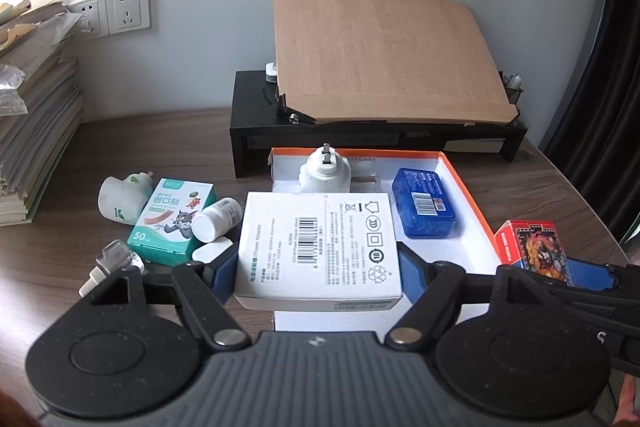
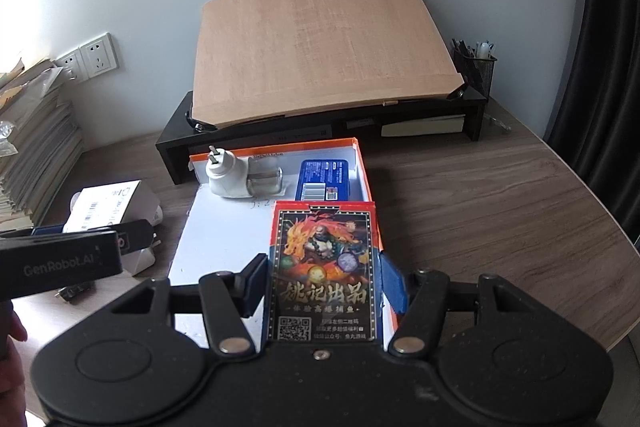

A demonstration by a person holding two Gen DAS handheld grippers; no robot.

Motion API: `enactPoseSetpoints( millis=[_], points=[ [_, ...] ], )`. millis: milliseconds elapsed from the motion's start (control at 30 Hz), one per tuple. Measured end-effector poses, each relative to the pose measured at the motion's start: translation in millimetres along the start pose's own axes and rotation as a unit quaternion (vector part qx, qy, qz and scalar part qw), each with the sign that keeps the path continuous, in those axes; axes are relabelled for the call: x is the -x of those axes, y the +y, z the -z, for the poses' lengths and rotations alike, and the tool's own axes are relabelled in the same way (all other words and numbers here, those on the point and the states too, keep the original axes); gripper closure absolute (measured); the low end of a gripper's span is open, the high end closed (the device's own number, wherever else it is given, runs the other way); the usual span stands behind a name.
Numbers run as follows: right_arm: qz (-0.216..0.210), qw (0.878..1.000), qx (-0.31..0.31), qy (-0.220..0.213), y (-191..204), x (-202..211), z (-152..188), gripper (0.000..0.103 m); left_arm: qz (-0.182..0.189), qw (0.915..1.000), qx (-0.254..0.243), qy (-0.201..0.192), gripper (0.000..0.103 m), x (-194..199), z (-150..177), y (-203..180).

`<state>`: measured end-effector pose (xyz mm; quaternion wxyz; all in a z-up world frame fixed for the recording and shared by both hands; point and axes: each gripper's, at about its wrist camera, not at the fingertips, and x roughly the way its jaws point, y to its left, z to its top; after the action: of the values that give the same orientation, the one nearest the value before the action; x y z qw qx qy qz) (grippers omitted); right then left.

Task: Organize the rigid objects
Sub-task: 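Lift and carry the white box and red card box toward the tray with both grippers, then hold the white box and red card box above the tray with both grippers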

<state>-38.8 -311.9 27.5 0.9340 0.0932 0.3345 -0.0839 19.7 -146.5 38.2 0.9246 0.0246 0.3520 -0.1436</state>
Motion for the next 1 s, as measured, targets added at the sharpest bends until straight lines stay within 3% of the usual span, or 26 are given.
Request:
enactPoseSetpoints(
  millis=[1000],
  points=[
    [0.007, 1.0, -0.004, -0.002, -0.4, -8.1, -7.5, 0.032, 0.013, 0.9998, -0.015, 0.005, 0.024, -10.4, -7.3, -5.9]
  ],
)
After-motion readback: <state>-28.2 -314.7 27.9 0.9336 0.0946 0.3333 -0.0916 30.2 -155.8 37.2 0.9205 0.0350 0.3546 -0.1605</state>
